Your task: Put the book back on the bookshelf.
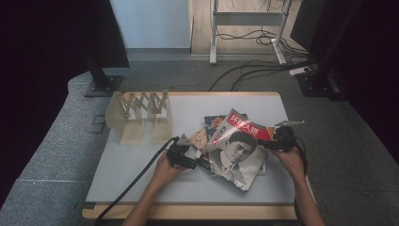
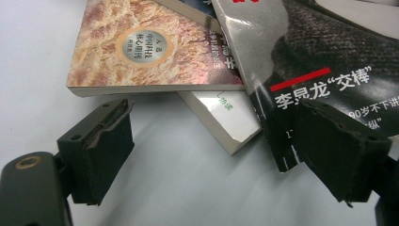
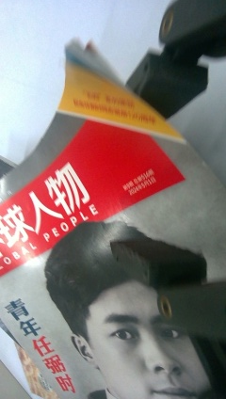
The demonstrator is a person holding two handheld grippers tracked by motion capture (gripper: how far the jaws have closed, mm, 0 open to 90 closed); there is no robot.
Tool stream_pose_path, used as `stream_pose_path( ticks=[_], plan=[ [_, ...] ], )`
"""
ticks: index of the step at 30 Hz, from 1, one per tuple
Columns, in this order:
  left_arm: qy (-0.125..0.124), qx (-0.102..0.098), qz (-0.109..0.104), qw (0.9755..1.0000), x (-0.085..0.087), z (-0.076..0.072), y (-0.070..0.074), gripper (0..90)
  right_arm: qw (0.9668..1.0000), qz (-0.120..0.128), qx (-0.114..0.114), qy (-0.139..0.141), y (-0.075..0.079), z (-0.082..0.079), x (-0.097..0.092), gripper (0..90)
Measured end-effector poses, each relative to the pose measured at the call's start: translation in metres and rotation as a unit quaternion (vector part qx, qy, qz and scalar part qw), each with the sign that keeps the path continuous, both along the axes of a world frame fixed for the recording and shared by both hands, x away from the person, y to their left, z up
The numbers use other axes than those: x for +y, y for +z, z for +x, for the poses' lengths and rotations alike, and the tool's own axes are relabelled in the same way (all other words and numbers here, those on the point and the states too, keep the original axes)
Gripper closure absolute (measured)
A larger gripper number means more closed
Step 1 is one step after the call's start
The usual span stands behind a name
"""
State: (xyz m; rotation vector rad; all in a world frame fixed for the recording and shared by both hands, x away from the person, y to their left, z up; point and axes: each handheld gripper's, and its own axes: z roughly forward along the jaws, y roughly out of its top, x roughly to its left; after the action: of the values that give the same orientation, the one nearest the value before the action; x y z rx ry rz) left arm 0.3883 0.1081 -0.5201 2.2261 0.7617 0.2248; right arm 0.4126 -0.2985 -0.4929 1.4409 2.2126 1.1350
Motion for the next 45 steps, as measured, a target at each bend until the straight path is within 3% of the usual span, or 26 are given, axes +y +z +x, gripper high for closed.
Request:
stream_pose_path(
  ticks=[1,3,4,5,8,11,18,24,35,40,45],
  plan=[
    [0.0,0.0,0.0,1.0,0.0,0.0,0.0,12.8,1.0,-0.004,-0.005,-0.004,0.002,0.001,-0.001,44.0],
    [-0.001,0.0,0.0,1.0,0.0,0.0,0.0,12.8,0.9999,-0.008,-0.006,-0.007,0.004,0.001,-0.002,49.1],
    [-0.001,0.001,0.0,1.0,0.0,0.0,0.0,12.8,0.9998,-0.011,-0.007,-0.015,0.006,0.002,-0.004,58.3],
    [-0.001,0.001,0.0,1.0,0.0,0.0,0.0,12.8,0.9998,-0.011,-0.007,-0.015,0.006,0.002,-0.004,58.3],
    [0.0,0.001,-0.001,1.0,0.0,0.0,0.0,12.8,0.9996,-0.008,-0.012,-0.025,0.009,0.002,-0.005,71.5],
    [0.0,0.002,-0.003,1.0,0.001,0.0,-0.001,12.8,0.9995,-0.011,-0.019,-0.024,0.013,0.0,-0.004,76.7],
    [0.0,0.005,-0.008,1.0,0.002,0.001,-0.001,12.8,0.9993,-0.018,-0.028,-0.017,0.021,-0.002,0.001,80.4],
    [-0.005,0.0,-0.007,1.0,0.002,0.0,0.0,13.0,0.9985,-0.02,-0.05,-0.007,0.035,-0.005,0.008,82.9],
    [-0.004,0.012,-0.018,0.9998,0.005,0.002,0.003,11.8,0.9974,-0.023,-0.068,0.006,0.051,-0.009,0.017,83.5],
    [-0.012,0.016,-0.035,0.9992,0.005,0.001,0.006,13.8,0.9968,-0.016,-0.077,0.011,0.057,-0.012,0.019,83.7],
    [-0.025,0.015,-0.031,0.9991,0.003,-0.002,0.006,13.9,0.9957,-0.019,-0.089,0.019,0.065,-0.017,0.024,83.6]
  ],
)
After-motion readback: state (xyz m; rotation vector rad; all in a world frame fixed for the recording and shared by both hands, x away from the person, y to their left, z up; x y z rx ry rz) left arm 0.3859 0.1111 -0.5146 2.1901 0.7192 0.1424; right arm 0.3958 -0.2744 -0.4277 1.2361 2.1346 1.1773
